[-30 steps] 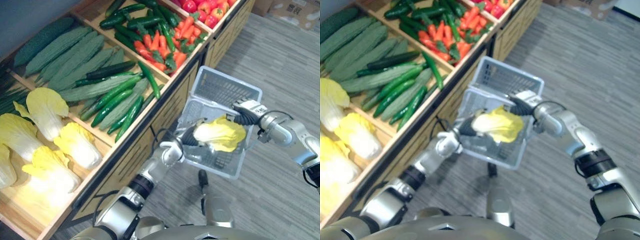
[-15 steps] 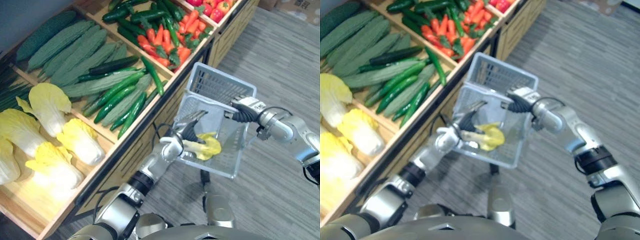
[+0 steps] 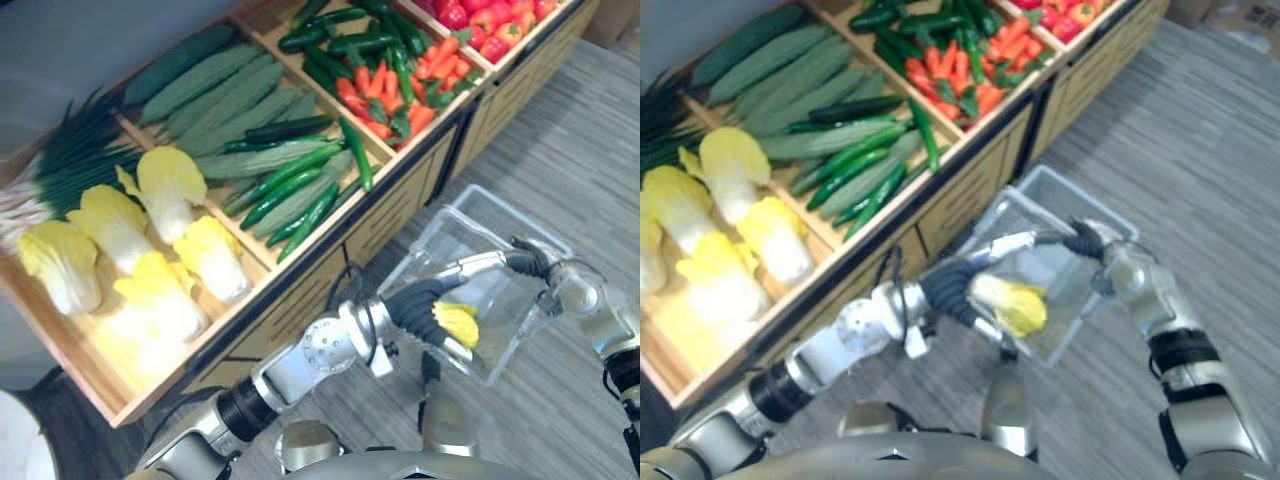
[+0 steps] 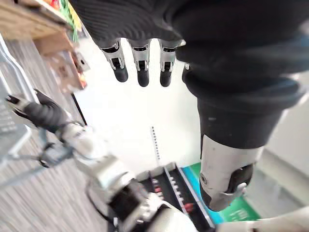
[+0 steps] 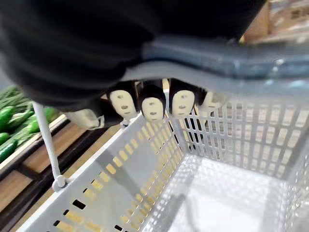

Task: Pick vegetable in the basket

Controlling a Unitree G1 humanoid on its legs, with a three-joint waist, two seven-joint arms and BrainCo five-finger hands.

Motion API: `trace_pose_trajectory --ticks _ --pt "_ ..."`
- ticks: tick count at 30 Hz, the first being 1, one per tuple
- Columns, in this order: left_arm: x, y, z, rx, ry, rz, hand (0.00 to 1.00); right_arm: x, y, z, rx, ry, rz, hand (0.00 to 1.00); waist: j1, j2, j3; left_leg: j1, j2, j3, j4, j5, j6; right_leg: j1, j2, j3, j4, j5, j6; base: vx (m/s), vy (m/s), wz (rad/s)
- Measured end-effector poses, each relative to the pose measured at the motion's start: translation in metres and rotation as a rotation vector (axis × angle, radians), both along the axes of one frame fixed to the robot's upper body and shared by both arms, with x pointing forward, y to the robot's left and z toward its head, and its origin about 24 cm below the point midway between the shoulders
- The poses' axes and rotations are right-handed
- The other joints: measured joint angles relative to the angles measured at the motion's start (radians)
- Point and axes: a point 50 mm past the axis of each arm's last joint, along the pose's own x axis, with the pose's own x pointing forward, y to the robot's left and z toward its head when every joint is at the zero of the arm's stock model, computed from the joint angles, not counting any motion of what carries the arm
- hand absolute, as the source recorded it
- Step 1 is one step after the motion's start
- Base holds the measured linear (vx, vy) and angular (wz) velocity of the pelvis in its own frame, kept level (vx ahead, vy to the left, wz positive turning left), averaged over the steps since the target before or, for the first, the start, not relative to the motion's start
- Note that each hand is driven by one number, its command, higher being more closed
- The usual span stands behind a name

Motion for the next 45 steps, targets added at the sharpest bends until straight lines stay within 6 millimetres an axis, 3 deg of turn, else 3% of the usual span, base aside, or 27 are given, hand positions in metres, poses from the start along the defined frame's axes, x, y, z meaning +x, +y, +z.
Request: trace_pose_trajectory --ticks 2,7,10,13,17,19,24,28,30,31,34,37,39,42,45 --pt "-0.006 0.007 -0.001 -0.030 0.077 -0.042 0.00 -0.013 -0.011 -0.018 0.041 0.027 -0.104 1.00 0.001 0.005 -0.011 -0.028 -0.001 -0.045 -0.002 0.007 0.006 0.011 -0.009 -0.045 0.000 -0.003 -0.004 -0.01 -0.017 0.65" --pt "-0.009 0.032 -0.004 -0.079 0.203 -0.003 0.00 -0.055 -0.031 -0.069 0.177 0.124 -0.385 1.00 0.009 -0.014 -0.048 -0.093 -0.020 -0.183 -0.028 0.040 0.025 0.051 -0.035 -0.173 -0.001 -0.017 -0.022 -0.01 -0.009 0.72" --pt "-0.003 0.062 0.001 -0.177 0.251 0.139 0.00 -0.100 -0.036 -0.109 0.284 0.197 -0.634 1.00 0.016 -0.047 -0.093 -0.137 -0.067 -0.279 -0.098 0.096 0.039 0.066 -0.065 -0.274 -0.001 -0.028 -0.028 0.00 -0.002 0.86" --pt "0.004 0.094 0.001 -0.239 0.252 0.344 0.00 -0.138 -0.026 -0.140 0.398 0.263 -0.828 1.00 0.033 -0.077 -0.113 -0.155 -0.105 -0.341 -0.180 0.156 0.046 0.077 -0.082 -0.344 -0.001 -0.039 -0.032 0.01 -0.011 0.72" --pt "0.011 0.133 -0.006 -0.381 0.257 0.683 0.00 -0.184 -0.011 -0.167 0.484 0.352 -1.011 1.00 0.058 -0.101 -0.135 -0.158 -0.143 -0.414 -0.289 0.227 0.041 0.089 -0.093 -0.426 0.000 -0.065 -0.030 0.02 -0.006 0.66" --pt "0.013 0.164 -0.023 -0.384 0.247 0.982 0.00 -0.198 -0.011 -0.171 0.504 0.352 -1.079 1.00 0.062 -0.105 -0.145 -0.155 -0.161 -0.455 -0.357 0.275 0.040 0.098 -0.095 -0.471 0.002 -0.081 -0.025 0.00 0.005 0.56" --pt "0.004 0.217 -0.077 -0.273 0.380 1.485 0.00 -0.206 -0.001 -0.177 0.538 0.364 -1.097 1.00 0.088 -0.115 -0.164 -0.142 -0.166 -0.499 -0.468 0.353 0.042 0.097 -0.082 -0.521 0.015 -0.086 -0.024 0.00 -0.001 0.31" --pt "-0.028 0.263 -0.128 -0.214 0.585 1.850 0.00 -0.204 0.010 -0.181 0.568 0.368 -1.089 1.00 0.093 -0.133 -0.181 -0.136 -0.167 -0.505 -0.478 0.363 0.046 0.104 -0.079 -0.532 0.012 -0.088 -0.023 0.02 -0.003 0.07" --pt "-0.058 0.285 -0.165 -0.076 0.743 2.080 0.00 -0.204 0.019 -0.183 0.592 0.370 -1.083 1.00 0.088 -0.145 -0.199 -0.135 -0.169 -0.519 -0.478 0.363 0.047 0.119 -0.077 -0.543 0.000 -0.092 -0.029 0.03 -0.008 0.13" --pt "-0.067 0.289 -0.173 -0.049 0.780 2.129 0.00 -0.204 0.022 -0.184 0.600 0.373 -1.082 1.00 0.088 -0.148 -0.203 -0.135 -0.170 -0.518 -0.478 0.362 0.047 0.119 -0.077 -0.543 -0.003 -0.092 -0.029 0.02 -0.010 0.05" --pt "-0.116 0.295 -0.219 0.060 1.054 2.353 0.00 -0.200 0.035 -0.186 0.653 0.348 -1.102 1.00 0.091 -0.153 -0.209 -0.131 -0.170 -0.517 -0.479 0.357 0.044 0.123 -0.078 -0.541 -0.003 -0.092 -0.028 0.00 -0.001 -0.01" --pt "-0.166 0.278 -0.253 0.176 1.355 2.424 0.00 -0.196 0.045 -0.188 0.701 0.327 -1.122 1.00 0.090 -0.151 -0.209 -0.126 -0.171 -0.514 -0.479 0.352 0.049 0.125 -0.079 -0.537 -0.004 -0.101 -0.020 0.00 0.000 0.00" --pt "-0.187 0.266 -0.266 0.208 1.508 2.414 0.00 -0.197 0.048 -0.189 0.704 0.328 -1.132 1.00 0.088 -0.146 -0.208 -0.114 -0.171 -0.506 -0.483 0.348 0.048 0.132 -0.079 -0.531 -0.004 -0.101 -0.020 0.01 -0.008 -0.09" --pt "-0.208 0.242 -0.280 0.271 1.702 2.326 0.00 -0.199 0.050 -0.190 0.701 0.341 -1.131 1.00 0.085 -0.136 -0.213 -0.100 -0.171 -0.486 -0.484 0.342 0.045 0.131 -0.080 -0.508 -0.004 -0.101 -0.019 0.01 -0.008 -0.18" --pt "-0.205 0.223 -0.289 0.402 1.772 2.106 0.00 -0.196 0.050 -0.190 0.691 0.345 -1.109 1.00 0.082 -0.128 -0.211 -0.086 -0.169 -0.466 -0.484 0.340 0.042 0.127 -0.078 -0.489 -0.004 -0.101 -0.019 0.01 -0.015 -0.20"
